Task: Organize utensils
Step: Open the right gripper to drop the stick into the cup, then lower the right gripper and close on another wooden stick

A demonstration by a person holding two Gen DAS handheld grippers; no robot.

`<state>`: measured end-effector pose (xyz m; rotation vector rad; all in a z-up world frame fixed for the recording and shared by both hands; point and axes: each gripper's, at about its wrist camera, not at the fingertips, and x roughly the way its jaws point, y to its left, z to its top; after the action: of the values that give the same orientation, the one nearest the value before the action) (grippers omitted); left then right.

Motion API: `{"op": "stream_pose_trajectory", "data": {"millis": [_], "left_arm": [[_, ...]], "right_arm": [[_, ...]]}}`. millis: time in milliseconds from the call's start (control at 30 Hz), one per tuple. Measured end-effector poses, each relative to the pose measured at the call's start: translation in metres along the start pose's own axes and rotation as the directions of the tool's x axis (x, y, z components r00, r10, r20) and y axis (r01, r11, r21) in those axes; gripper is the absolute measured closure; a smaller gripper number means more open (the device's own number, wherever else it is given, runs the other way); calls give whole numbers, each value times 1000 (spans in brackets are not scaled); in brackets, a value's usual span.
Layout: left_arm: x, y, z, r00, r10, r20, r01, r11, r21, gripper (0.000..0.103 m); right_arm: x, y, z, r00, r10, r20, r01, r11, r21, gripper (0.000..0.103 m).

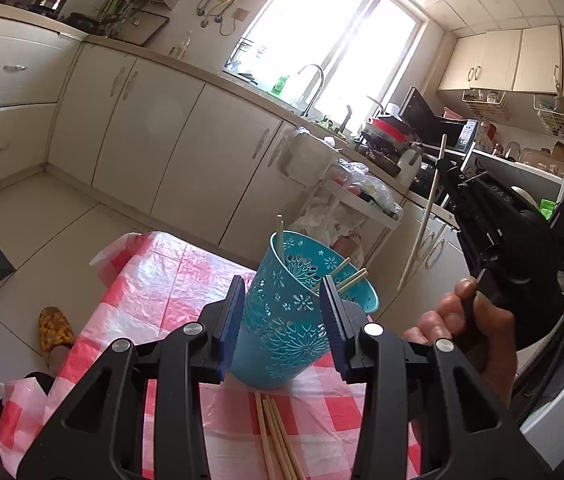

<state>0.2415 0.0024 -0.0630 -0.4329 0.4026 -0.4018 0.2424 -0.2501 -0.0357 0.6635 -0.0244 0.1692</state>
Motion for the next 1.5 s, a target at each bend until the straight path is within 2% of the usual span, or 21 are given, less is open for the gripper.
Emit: {"op": "stream_pose_trajectory", "data": {"millis": [67, 200, 433, 733, 800, 867, 1067, 1233, 1400, 1500], "left_arm": [[4, 2, 2, 1000, 8, 0, -8, 1000, -5, 66], [6, 5, 3, 1000, 20, 4, -20, 1000, -4, 66], [7, 4, 2, 999, 35, 3, -35, 999, 6, 66], [6, 0, 0, 999, 43, -5, -43, 999, 18, 66], [6, 1, 0, 999, 45, -7, -45, 999, 19, 66], [6, 1, 0, 999, 47, -8, -47, 999, 17, 66], [6, 1, 0, 998, 55, -11, -55, 998, 26, 66], [5, 0, 2, 998, 64, -12, -63, 997, 34, 66], [4, -1, 3, 997, 71, -13, -70, 997, 33, 63], [5, -3, 2, 997, 78, -18, -77, 996, 42, 62]], "right_arm": [[10, -7, -5, 1000, 0, 1, 0, 1000, 4, 97], [22, -17, -23, 998, -28, -53, 28, 1000, -11, 97], [18, -32, -60, 984, -83, -158, 73, 995, -68, 97], [7, -41, -82, 968, -107, -228, 86, 991, -103, 97], [7, -42, -85, 965, -109, -239, 85, 991, -106, 92], [6, -41, -86, 964, -112, -240, 88, 990, -107, 82], [-4, -40, -86, 963, -112, -247, 91, 991, -96, 82], [-29, -30, -71, 968, -113, -223, 90, 990, -112, 76], [-66, -16, -50, 976, -115, -184, 87, 984, -153, 62], [-84, -5, -47, 967, -138, -213, 90, 971, -221, 54]]}}
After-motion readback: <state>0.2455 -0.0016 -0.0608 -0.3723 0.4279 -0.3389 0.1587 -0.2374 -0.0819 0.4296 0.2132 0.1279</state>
